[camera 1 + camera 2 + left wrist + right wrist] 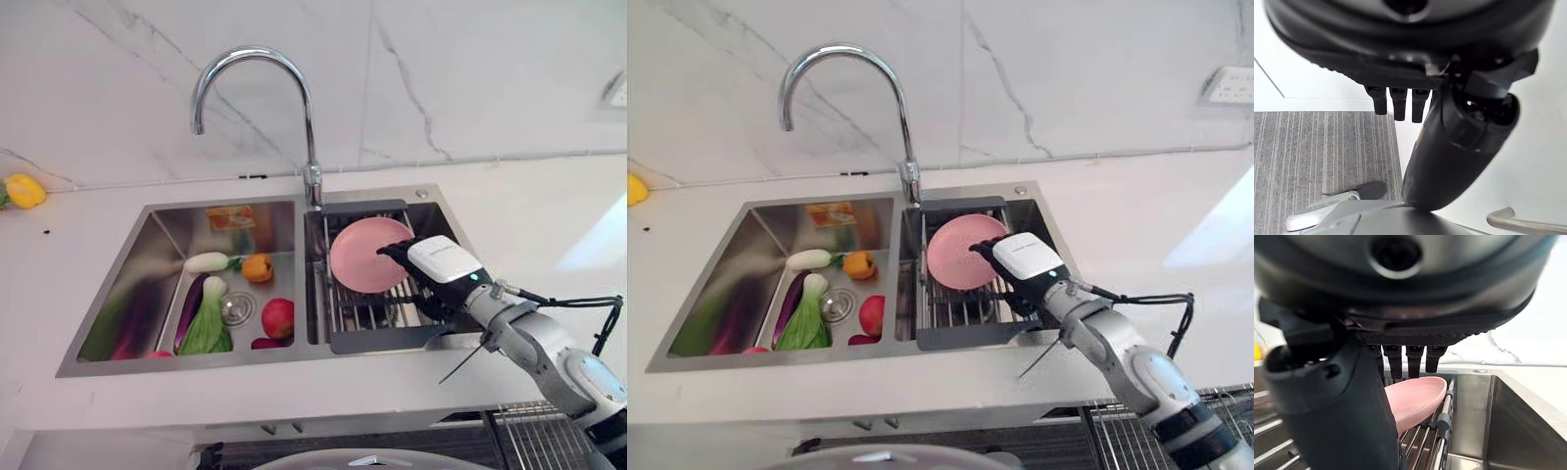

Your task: Place the dishes in the dishwasher.

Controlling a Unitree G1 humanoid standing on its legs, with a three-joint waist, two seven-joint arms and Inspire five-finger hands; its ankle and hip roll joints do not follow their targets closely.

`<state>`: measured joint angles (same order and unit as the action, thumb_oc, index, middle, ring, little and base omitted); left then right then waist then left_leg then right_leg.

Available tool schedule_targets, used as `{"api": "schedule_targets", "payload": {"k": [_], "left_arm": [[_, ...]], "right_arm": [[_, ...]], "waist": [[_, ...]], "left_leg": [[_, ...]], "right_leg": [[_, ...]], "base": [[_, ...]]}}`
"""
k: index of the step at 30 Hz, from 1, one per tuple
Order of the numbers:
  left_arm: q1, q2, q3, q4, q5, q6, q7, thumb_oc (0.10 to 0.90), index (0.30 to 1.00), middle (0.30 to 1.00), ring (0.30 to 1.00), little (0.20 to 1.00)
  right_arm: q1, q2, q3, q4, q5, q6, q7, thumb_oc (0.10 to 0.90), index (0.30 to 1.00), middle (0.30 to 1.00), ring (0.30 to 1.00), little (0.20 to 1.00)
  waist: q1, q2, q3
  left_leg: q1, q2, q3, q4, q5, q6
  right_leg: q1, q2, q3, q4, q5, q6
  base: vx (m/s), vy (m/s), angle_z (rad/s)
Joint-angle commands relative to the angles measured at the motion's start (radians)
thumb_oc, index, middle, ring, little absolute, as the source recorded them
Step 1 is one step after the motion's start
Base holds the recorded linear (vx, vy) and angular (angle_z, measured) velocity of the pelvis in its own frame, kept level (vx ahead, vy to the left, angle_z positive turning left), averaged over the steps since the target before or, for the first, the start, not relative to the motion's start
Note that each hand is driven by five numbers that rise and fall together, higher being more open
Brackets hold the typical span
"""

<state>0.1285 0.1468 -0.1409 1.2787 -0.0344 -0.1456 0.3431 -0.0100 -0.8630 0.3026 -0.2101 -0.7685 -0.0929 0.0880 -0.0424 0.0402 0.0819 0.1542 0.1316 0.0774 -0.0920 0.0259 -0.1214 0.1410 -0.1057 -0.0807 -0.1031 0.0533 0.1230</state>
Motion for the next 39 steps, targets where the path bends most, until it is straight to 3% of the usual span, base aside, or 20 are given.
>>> {"api": "schedule_targets", "payload": {"k": [1, 11, 12, 13, 14, 15, 16, 22, 31, 36, 39], "left_arm": [[-0.059, -0.003, -0.048, 0.037, 0.018, -0.041, 0.016, 0.800, 0.900, 0.900, 0.900, 0.900], [-0.058, 0.002, -0.077, 0.052, 0.018, -0.070, 0.037, 0.800, 0.900, 0.900, 0.900, 0.900], [-0.057, 0.003, -0.076, 0.054, 0.017, -0.072, 0.040, 0.800, 0.900, 0.900, 0.900, 0.900], [-0.057, 0.000, -0.078, 0.057, 0.014, -0.073, 0.042, 0.800, 0.900, 0.900, 0.900, 0.900], [-0.058, -0.001, -0.079, 0.059, 0.014, -0.074, 0.043, 0.800, 0.900, 0.900, 0.900, 0.900], [-0.058, -0.001, -0.079, 0.059, 0.014, -0.074, 0.043, 0.800, 0.900, 0.900, 0.900, 0.900], [-0.059, 0.000, -0.083, 0.061, 0.015, -0.081, 0.044, 0.800, 0.900, 0.900, 0.900, 0.900], [-0.061, 0.000, -0.088, 0.072, 0.015, -0.086, 0.046, 0.800, 0.900, 0.900, 0.900, 0.900], [-0.063, -0.001, -0.084, 0.080, 0.028, -0.092, 0.049, 0.800, 0.900, 0.900, 0.900, 0.900], [-0.066, 0.004, -0.067, 0.080, 0.034, -0.087, 0.048, 0.800, 0.900, 0.900, 0.900, 0.900], [-0.091, 0.004, -0.067, 0.076, 0.057, -0.070, 0.048, 0.800, 0.900, 0.900, 0.900, 0.900]], "right_arm": [[-0.138, 0.028, 0.009, -0.039, -0.045, -0.007, -0.142, 0.800, 0.900, 0.900, 0.900, 0.900], [-0.302, 0.108, 0.166, 0.236, -0.202, -0.005, -0.387, 0.800, 0.900, 0.900, 0.900, 0.900], [-0.311, 0.114, 0.172, 0.251, -0.206, -0.002, -0.400, 0.742, 0.813, 0.813, 0.813, 0.813], [-0.314, 0.121, 0.173, 0.265, -0.216, 0.002, -0.428, 0.596, 0.594, 0.594, 0.594, 0.594], [-0.322, 0.128, 0.179, 0.284, -0.227, 0.006, -0.456, 0.497, 0.446, 0.446, 0.446, 0.446], [-0.322, 0.128, 0.179, 0.284, -0.227, 0.006, -0.456, 0.497, 0.446, 0.446, 0.446, 0.446], [-0.342, 0.135, 0.189, 0.306, -0.249, 0.014, -0.508, 0.400, 0.300, 0.300, 0.300, 0.300], [-0.343, 0.150, 0.176, 0.314, -0.253, 0.016, -0.587, 0.400, 0.300, 0.300, 0.300, 0.300], [-0.323, 0.094, 0.112, 0.223, -0.245, -0.018, -0.637, 0.400, 0.300, 0.300, 0.300, 0.300], [-0.288, 0.052, -0.017, 0.046, -0.192, -0.025, -0.629, 0.400, 0.300, 0.300, 0.300, 0.300], [-0.223, 0.018, -0.150, -0.110, -0.116, -0.032, -0.583, 0.400, 0.300, 0.300, 0.300, 0.300]], "waist": [[0.049, -0.089, -0.014], [0.082, -0.079, -0.018], [0.084, -0.078, -0.018], [0.086, -0.076, -0.019], [0.088, -0.075, -0.020], [0.088, -0.075, -0.020], [0.090, -0.074, -0.019], [0.094, -0.071, -0.022], [0.094, -0.068, -0.024], [0.083, -0.068, -0.022], [0.049, -0.078, -0.024]], "left_leg": [[0.005, 0.070, -0.019, 0.005, -0.034, -0.057], [-0.004, 0.066, -0.044, 0.005, -0.030, -0.058], [-0.004, 0.066, -0.047, 0.005, -0.030, -0.058], [-0.005, 0.066, -0.049, 0.005, -0.030, -0.058], [-0.006, 0.067, -0.051, 0.005, -0.029, -0.058], [-0.006, 0.067, -0.051, 0.005, -0.029, -0.058], [-0.008, 0.067, -0.055, 0.005, -0.027, -0.059], [-0.017, 0.067, -0.065, 0.005, -0.022, -0.061], [-0.023, 0.073, -0.076, 0.005, -0.020, -0.068], [-0.029, 0.076, -0.083, 0.005, -0.015, -0.070], [-0.036, 0.068, -0.095, 0.005, -0.014, -0.057]], "right_leg": [[-0.013, -0.143, -0.062, 0.016, -0.004, 0.088], [0.001, -0.147, -0.088, 0.016, -0.014, 0.089], [0.002, -0.147, -0.090, 0.016, -0.014, 0.089], [0.004, -0.148, -0.091, 0.016, -0.015, 0.088], [0.004, -0.148, -0.093, 0.016, -0.016, 0.088], [0.004, -0.148, -0.093, 0.016, -0.016, 0.088], [0.004, -0.147, -0.098, 0.016, -0.017, 0.087], [0.005, -0.148, -0.109, 0.016, -0.018, 0.086], [0.014, -0.144, -0.122, 0.016, -0.028, 0.086], [0.011, -0.138, -0.120, 0.016, -0.031, 0.084], [0.002, -0.131, -0.086, 0.016, -0.034, 0.082]], "base": [[-0.02, 0.000, 0.05], [0.00, 0.004, 0.08], [0.00, 0.009, 0.08], [0.00, 0.006, 0.06], [0.00, 0.004, 0.04], [-0.01, 0.000, 0.08], [-0.01, -0.001, 0.06], [-0.01, -0.006, 0.07], [0.00, -0.003, 0.03], [-0.02, -0.004, 0.04], [-0.02, 0.053, 0.17]]}}
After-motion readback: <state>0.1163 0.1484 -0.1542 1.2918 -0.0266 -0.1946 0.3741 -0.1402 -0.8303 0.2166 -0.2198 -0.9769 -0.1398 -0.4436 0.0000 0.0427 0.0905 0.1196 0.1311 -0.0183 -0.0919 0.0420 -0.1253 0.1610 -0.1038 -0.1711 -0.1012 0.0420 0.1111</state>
